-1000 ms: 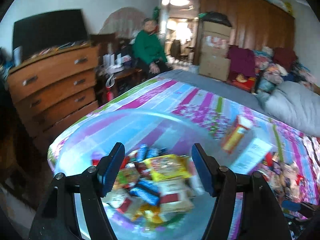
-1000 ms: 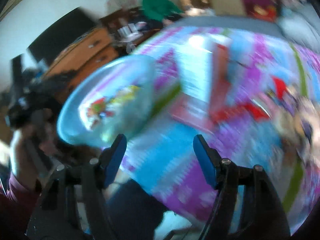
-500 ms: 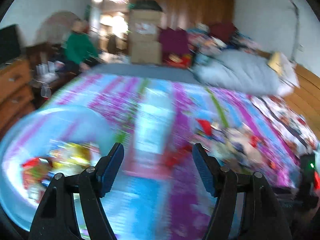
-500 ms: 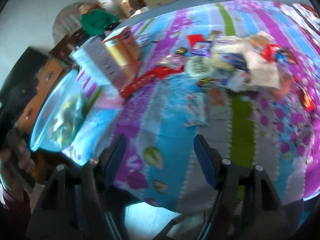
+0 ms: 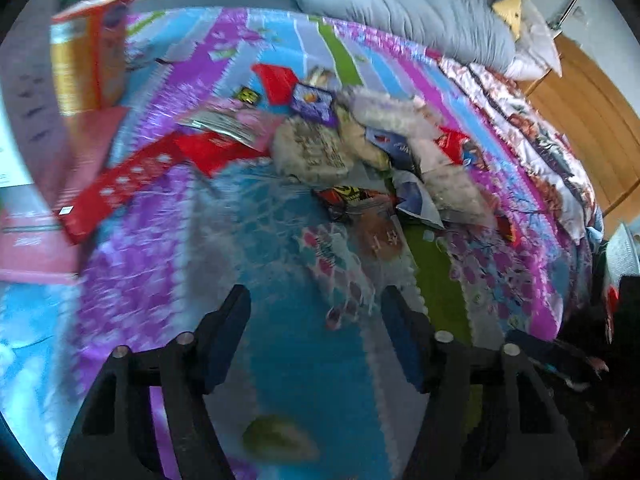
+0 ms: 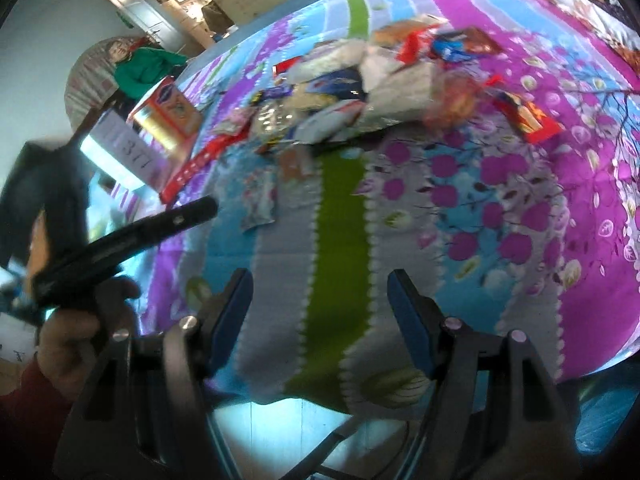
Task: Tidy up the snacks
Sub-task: 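Move both tools back over the snack pile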
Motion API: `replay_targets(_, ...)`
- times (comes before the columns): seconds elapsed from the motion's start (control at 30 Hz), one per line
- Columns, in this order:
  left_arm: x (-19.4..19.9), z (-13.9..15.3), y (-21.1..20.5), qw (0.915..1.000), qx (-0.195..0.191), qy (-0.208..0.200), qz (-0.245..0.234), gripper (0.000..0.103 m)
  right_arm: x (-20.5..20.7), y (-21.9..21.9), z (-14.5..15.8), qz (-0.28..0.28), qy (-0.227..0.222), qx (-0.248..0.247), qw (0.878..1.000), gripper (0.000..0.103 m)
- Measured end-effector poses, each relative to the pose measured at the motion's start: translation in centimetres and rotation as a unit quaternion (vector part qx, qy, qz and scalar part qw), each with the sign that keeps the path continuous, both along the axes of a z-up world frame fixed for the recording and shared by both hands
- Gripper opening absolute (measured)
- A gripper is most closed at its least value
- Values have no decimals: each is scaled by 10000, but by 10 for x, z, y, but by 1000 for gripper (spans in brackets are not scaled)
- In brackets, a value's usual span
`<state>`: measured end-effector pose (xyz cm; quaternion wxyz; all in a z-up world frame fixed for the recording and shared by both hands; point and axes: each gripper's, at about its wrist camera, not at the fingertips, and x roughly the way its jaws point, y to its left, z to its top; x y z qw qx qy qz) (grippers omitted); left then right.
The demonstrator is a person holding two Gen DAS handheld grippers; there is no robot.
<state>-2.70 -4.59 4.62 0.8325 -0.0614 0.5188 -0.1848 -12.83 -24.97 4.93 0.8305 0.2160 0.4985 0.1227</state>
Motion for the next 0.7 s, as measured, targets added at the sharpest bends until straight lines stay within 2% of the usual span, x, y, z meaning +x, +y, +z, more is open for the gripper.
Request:
replay_targets(0.07,7,-9,-10,9999,39,96,-26,62,1,-5,-5,-41,33,29,10000,71)
replay_targets(0.13,14,-19,-18,9995,286,106,-4,60,2,-8,-9,-51,68,55,9999,71)
replay_targets(0.2,19,-28,-18,9985,530,82,64,52,2,-10,-11,-26,83,74,9999,71)
replay_targets(0.27,17,-27,-10,9984,537,-7,188,29,3,-8,-11,33,62,68,10000,71)
replay_targets(0.37,12,-23,12,9968,675,-107,414,29,6,2,-8,180,-25,-22,9998,71)
replay_targets(0.53,7,-22,40,9984,324,-125,435,31,30,32,-3,562,-323,-247,9976,71)
replay_targets(0.57,7,-23,45,9984,234,-112,499,34,39,38,-4,580,-376,-310,9971,71)
replay_targets(0.7,9,-26,40,9982,211,-191,531,38,78,55,-16,619,-377,-593,9956,71)
